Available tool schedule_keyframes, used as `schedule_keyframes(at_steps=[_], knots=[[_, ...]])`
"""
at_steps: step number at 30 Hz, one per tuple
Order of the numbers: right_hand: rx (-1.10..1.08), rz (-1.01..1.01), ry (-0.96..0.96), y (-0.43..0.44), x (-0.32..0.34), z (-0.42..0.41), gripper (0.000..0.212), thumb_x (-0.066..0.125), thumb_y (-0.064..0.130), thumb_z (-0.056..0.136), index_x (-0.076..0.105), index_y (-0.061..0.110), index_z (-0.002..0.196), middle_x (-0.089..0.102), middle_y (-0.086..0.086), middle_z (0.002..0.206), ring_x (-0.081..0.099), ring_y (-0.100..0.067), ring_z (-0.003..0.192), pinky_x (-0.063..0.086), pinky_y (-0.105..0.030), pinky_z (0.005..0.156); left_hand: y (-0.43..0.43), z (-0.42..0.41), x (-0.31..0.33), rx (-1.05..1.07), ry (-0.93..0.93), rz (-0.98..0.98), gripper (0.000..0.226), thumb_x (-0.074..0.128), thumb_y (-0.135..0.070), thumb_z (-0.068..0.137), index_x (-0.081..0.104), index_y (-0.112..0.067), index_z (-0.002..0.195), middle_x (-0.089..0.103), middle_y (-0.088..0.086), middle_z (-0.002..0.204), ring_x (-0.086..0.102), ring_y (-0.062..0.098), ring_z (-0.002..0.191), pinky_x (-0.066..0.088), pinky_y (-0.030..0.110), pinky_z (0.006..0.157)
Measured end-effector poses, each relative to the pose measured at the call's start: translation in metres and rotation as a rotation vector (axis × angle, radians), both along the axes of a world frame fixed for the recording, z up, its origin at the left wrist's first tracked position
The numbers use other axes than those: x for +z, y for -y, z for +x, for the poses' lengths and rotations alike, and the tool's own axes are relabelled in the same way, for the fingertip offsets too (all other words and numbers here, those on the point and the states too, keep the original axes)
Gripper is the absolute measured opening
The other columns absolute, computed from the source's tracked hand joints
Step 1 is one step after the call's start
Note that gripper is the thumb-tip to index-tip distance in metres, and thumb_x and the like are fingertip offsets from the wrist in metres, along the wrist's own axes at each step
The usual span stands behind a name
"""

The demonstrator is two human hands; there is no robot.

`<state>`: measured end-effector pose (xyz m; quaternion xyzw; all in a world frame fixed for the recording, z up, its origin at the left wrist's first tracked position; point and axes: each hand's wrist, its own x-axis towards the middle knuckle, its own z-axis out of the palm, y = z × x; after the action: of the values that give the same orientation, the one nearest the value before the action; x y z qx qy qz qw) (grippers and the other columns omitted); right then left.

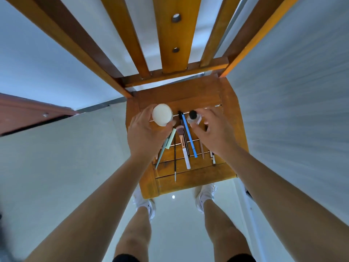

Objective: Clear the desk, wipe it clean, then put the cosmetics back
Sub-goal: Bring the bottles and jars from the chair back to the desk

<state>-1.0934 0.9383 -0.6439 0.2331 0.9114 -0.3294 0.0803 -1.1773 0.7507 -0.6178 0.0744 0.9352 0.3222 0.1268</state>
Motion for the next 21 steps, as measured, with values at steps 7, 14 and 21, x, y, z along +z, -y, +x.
schedule_keyframes(at_steps=[7, 14, 21], knots=[[-0.032, -0.058, -0.244, 0.014, 0.123, 0.005, 0.040, 0.065, 0.051, 0.090, 0.060, 0.035, 0.126, 0.060, 0.014, 0.124, 0.060, -0.006, 0.103, 0.056, -0.020, 0.079, 0.023, 0.014, 0.130, 0.083, -0.125, 0.020, 0.068, 0.085, -0.043, 0.071, 0.057, -0.025, 0.131, 0.064, -0.002, 0.127, 0.056, 0.017, 0.112, 0.048, 0.035, 0.092], [0.153, -0.166, -0.522, 0.072, 0.299, -0.050, 0.036, 0.062, 0.056, 0.090, 0.058, 0.039, 0.121, 0.047, 0.031, 0.112, 0.049, 0.014, 0.098, 0.038, -0.004, 0.077, 0.083, 0.021, 0.330, 0.289, -0.347, 0.142, 0.064, 0.082, -0.044, 0.070, 0.063, -0.016, 0.124, 0.067, 0.001, 0.120, 0.060, 0.019, 0.109, 0.053, 0.037, 0.090], [0.572, -0.271, -0.754, 0.198, 0.455, -0.063, 0.035, 0.070, 0.046, 0.087, 0.054, 0.040, 0.118, 0.043, 0.034, 0.109, 0.056, -0.001, 0.090, 0.048, -0.013, 0.073, 0.212, 0.105, 0.472, 0.675, -0.571, 0.040, 0.055, 0.088, -0.034, 0.067, 0.065, -0.026, 0.116, 0.061, -0.015, 0.099, 0.050, 0.000, 0.090, 0.041, 0.017, 0.074]])
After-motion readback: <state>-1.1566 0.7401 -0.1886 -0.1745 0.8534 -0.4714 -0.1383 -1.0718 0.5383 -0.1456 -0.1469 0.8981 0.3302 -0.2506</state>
